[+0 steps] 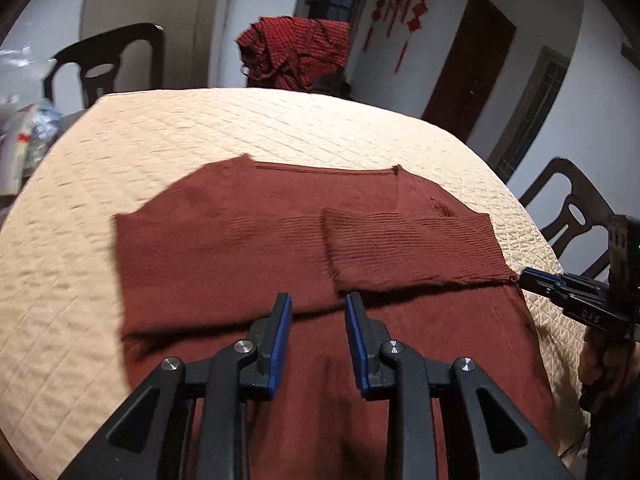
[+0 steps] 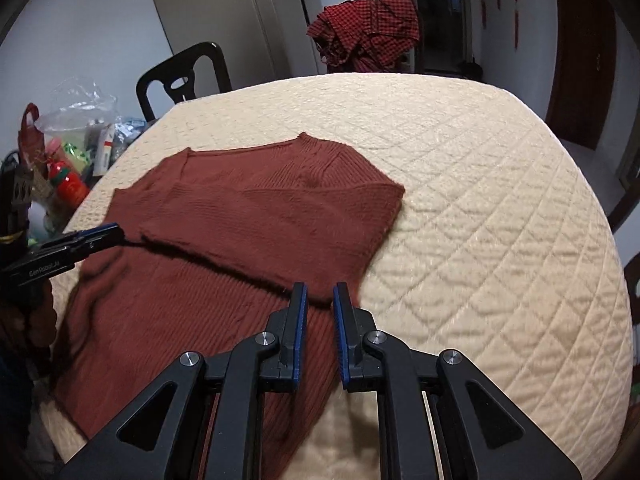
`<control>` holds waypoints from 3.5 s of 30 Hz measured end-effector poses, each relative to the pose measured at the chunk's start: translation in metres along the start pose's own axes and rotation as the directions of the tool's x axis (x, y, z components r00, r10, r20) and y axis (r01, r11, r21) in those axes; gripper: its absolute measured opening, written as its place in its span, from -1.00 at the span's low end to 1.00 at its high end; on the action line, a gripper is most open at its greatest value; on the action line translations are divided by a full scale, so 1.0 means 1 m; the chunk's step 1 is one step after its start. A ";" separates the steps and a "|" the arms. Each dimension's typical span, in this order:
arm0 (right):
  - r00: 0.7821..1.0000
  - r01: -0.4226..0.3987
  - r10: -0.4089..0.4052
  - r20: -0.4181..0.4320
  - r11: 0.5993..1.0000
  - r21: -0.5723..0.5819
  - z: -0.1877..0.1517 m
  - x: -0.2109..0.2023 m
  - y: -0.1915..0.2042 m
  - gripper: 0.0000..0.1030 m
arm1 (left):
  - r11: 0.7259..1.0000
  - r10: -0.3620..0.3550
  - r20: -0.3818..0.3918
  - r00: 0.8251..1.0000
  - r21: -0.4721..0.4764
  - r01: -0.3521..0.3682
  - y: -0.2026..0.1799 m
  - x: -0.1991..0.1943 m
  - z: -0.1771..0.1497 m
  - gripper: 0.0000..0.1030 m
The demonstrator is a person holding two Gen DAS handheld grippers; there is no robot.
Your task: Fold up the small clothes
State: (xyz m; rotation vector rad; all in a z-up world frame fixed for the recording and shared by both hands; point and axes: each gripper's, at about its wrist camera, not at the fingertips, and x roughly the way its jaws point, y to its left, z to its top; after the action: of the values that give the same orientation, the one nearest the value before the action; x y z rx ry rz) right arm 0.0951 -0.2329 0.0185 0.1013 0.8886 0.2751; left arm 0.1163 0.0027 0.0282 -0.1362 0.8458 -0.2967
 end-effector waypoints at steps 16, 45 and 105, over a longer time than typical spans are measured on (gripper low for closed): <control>0.998 -0.058 0.058 0.023 0.998 0.000 -0.047 -0.047 0.023 -0.45 | 0.993 0.108 0.043 0.993 -0.055 -0.106 0.029 -0.058 -0.060 -0.09; 0.966 -0.243 0.253 -0.049 0.958 0.148 -0.115 -0.050 0.034 -0.15 | 0.987 0.021 0.017 1.000 -0.160 -0.018 0.015 -0.084 -0.136 0.00; 0.887 -0.451 0.400 0.231 0.859 0.244 0.018 -0.038 -0.015 -0.85 | 0.953 -0.066 0.265 0.962 -0.268 0.139 0.067 -0.074 0.008 -0.85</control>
State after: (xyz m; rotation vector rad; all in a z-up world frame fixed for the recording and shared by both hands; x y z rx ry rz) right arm 0.0890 -0.2572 0.0552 0.5971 0.7205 0.5417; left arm 0.0897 0.0891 0.0708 -0.4797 0.6235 -0.2475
